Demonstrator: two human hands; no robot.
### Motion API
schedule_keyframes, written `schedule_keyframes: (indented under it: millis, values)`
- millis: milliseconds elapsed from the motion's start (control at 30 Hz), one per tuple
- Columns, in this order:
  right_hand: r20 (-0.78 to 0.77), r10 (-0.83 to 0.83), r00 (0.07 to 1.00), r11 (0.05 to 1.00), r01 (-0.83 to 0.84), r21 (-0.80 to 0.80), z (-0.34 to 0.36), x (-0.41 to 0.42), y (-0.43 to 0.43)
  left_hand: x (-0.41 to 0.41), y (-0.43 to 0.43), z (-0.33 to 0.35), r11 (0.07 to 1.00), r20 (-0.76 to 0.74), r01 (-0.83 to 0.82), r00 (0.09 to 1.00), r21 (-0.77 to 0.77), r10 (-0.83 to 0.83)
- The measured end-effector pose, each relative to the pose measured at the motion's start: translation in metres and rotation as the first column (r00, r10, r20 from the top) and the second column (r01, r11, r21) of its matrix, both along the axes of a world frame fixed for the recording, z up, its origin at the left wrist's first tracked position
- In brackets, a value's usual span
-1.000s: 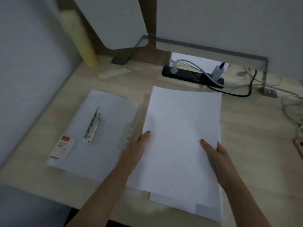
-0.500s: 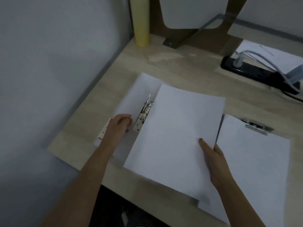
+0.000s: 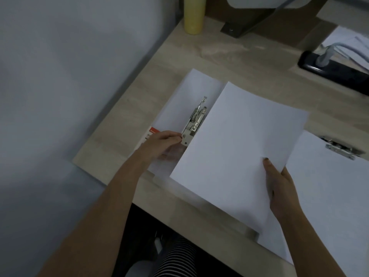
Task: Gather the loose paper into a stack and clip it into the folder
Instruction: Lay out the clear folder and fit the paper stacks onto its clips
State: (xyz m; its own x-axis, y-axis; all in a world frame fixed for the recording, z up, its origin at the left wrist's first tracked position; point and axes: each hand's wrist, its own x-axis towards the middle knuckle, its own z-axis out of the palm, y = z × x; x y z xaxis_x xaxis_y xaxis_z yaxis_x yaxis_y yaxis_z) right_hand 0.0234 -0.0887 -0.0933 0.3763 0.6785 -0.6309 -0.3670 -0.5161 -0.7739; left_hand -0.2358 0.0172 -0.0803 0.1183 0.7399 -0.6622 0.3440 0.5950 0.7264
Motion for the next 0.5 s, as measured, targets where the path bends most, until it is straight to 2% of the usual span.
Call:
schedule_keyframes:
  millis: [333,500]
  values:
    - [-0.026,0.003,1.000,1.000,-0.004,-0.019,-0.0078,0.0007,-0.0051,-0.0033,-0.0062,0.0014,0.998,0.007,0.048,0.999,-0.049,-0.048]
    - [0.080,-0.001,0.997,1.000,0.003,-0.029,-0.0074,-0.0046,0.0014,-0.0008,-0.0055,0.0031,0.997,-0.009,0.069,0.998,-0.039,-0.069]
